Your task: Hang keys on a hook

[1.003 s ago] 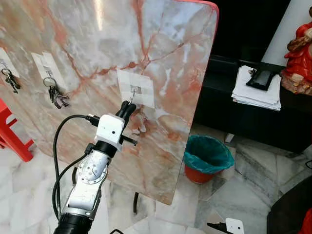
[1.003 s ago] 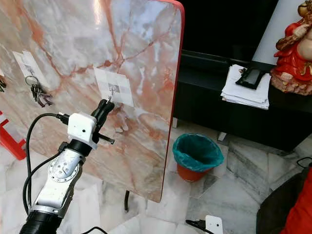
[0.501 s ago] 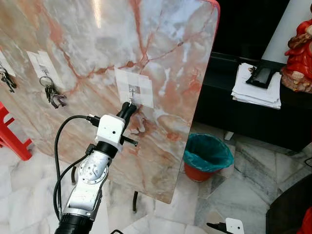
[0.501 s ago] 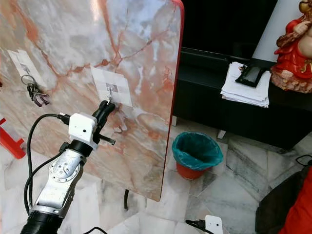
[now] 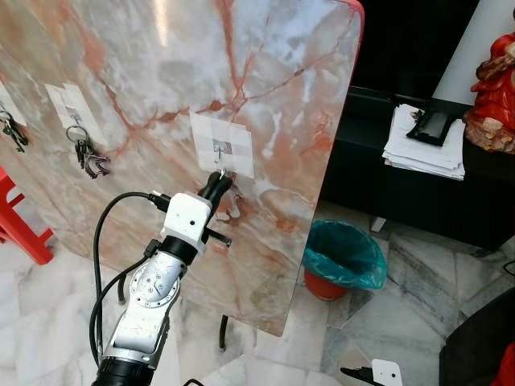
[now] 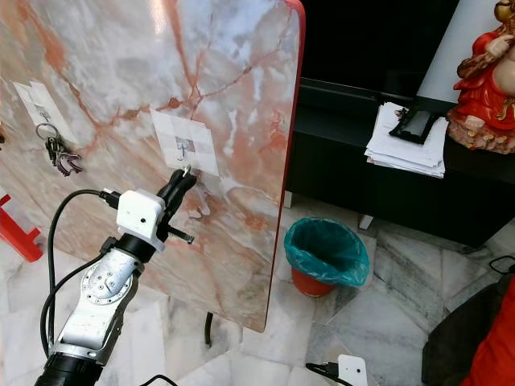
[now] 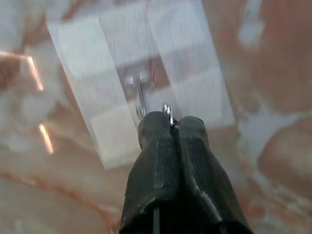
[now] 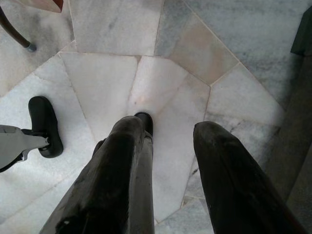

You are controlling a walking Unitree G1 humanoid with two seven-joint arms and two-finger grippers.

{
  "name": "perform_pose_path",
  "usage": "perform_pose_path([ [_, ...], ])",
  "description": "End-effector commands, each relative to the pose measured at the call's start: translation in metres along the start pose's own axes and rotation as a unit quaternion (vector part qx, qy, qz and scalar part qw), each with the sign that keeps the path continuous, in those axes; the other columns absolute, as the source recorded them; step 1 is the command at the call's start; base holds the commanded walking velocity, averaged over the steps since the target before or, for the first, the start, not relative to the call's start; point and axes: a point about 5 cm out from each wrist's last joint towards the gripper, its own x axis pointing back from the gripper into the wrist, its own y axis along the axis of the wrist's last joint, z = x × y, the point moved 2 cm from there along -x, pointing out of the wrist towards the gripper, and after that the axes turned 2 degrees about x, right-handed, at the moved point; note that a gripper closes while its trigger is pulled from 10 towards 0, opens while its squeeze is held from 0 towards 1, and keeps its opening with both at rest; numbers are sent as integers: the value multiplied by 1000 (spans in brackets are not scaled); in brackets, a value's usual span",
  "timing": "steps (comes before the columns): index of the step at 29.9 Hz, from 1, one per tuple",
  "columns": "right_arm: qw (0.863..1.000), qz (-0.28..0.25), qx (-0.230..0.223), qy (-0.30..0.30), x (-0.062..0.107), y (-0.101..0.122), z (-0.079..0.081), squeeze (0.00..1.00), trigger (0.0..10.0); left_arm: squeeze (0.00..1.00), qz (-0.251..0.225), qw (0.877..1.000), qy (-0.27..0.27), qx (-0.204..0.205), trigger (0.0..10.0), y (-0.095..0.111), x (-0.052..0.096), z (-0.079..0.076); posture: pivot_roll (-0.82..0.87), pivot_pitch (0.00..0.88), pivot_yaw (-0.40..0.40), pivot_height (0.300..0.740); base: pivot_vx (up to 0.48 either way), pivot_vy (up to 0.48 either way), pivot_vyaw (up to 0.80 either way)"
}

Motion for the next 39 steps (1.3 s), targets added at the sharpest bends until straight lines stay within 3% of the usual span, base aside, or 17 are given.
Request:
perform_pose_path([
  [1,1000,8,-1,-3,0,-4,-2,0,10000,0,-19,1000,-8,-7,10000,10,-4,-1,147,91,-38,740,0,0,0],
  [9,1000,8,-1,-3,0,-3,-2,0,10000,0,-51,998,2,-24,10000,29,-11,6,148,93,-38,740,0,0,0],
  [20,1000,8,-1,-2,0,-3,-1,0,10000,0,-46,998,28,-36,10000,33,-5,20,149,95,-37,740,0,0,0],
  [26,1000,8,0,-2,0,-3,-1,0,10000,0,-30,998,37,-36,10000,29,0,24,152,95,-39,740,0,0,0],
  [39,1000,9,0,-1,0,-4,-1,0,10000,0,-1,999,31,-22,10000,15,5,18,149,95,-39,740,0,0,0],
])
